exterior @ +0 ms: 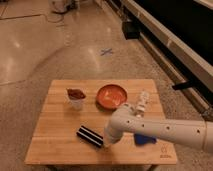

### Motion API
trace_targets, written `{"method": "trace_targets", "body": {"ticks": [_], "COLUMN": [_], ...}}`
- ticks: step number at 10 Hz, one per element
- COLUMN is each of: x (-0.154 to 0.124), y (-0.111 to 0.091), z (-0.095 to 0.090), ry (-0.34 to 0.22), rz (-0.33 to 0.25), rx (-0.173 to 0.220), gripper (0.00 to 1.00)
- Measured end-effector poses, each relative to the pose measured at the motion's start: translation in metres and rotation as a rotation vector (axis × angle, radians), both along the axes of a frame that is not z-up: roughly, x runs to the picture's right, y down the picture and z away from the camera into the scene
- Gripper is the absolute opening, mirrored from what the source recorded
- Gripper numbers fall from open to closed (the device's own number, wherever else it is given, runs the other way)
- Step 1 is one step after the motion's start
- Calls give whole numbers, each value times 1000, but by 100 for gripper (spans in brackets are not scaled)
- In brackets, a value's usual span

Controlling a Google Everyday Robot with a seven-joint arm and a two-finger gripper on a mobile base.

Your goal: Push the eraser across the table

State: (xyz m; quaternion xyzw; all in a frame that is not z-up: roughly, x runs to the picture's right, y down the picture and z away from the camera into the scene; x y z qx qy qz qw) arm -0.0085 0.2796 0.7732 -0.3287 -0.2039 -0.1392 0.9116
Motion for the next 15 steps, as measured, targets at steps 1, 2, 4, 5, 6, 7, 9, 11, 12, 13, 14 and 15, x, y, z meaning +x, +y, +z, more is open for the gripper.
{"method": "trace_targets", "body": {"ticks": [1, 2, 4, 5, 6, 7, 9, 11, 12, 13, 14, 15], "x": [-7, -16, -31, -41, -48, -55, -71, -85, -94, -101, -107, -117], "y": [0, -1, -4, -6, -9, -11, -18, -23, -27, -30, -32, -35], "z": [2, 5, 8, 10, 11, 11, 14, 18, 21, 24, 27, 29], "ry": [-9, -19, -37, -50, -60, -68, -88, -102, -108, -115, -121, -131], "rz": [-8, -15, -27, -34, -39, -43, -59, -76, -87, -96, -103, -110], "rx": [-2, -3, -4, -2, 1, 3, 11, 21, 26, 30, 32, 34], "gripper": [14, 14, 14, 14, 14, 14, 14, 14, 14, 14, 14, 14]}}
